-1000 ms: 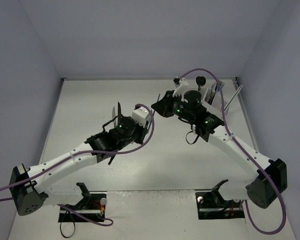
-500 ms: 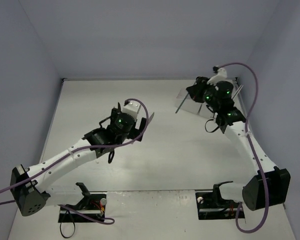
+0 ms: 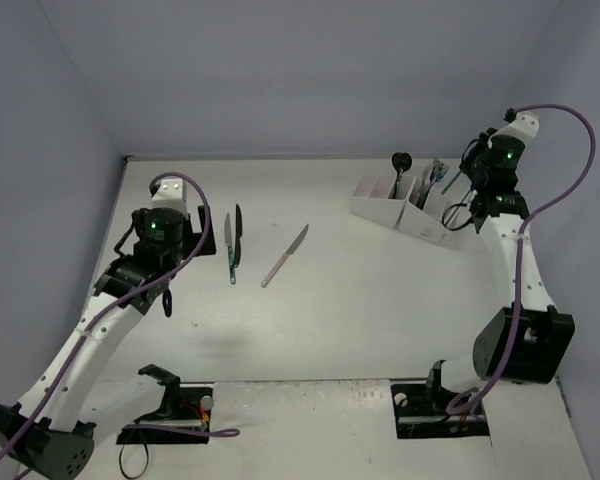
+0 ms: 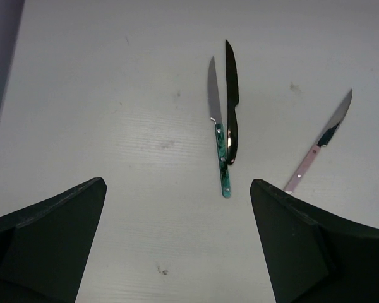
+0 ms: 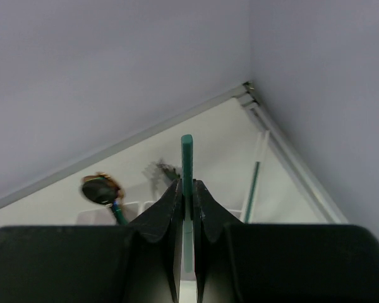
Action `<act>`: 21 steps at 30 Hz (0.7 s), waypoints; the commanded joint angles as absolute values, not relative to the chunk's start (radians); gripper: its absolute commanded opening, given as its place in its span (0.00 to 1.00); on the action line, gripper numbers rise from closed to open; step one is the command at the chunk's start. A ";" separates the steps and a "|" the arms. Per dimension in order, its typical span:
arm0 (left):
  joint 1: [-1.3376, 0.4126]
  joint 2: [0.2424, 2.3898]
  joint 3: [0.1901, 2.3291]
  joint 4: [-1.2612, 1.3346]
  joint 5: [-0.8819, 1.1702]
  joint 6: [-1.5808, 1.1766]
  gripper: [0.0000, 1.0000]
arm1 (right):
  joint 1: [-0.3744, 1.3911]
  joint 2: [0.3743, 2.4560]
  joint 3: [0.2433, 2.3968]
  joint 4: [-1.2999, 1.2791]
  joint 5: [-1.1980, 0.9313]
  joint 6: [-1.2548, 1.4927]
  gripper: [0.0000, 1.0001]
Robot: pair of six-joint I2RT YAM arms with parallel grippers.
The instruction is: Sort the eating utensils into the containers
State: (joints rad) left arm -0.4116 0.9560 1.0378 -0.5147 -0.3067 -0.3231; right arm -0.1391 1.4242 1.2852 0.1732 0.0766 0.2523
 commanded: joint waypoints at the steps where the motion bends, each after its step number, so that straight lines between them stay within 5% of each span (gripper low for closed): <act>1: -0.352 0.994 1.013 -0.520 -0.165 -0.352 0.97 | -0.186 1.519 1.353 0.228 0.210 0.168 0.00; 18: -0.267 1.023 1.009 -0.518 -0.058 -0.357 0.97 | -0.212 1.794 1.362 0.236 0.070 0.199 0.00; 21: -0.267 1.032 1.009 -0.517 -0.049 -0.356 0.97 | -0.210 1.811 1.356 0.236 0.043 0.207 0.11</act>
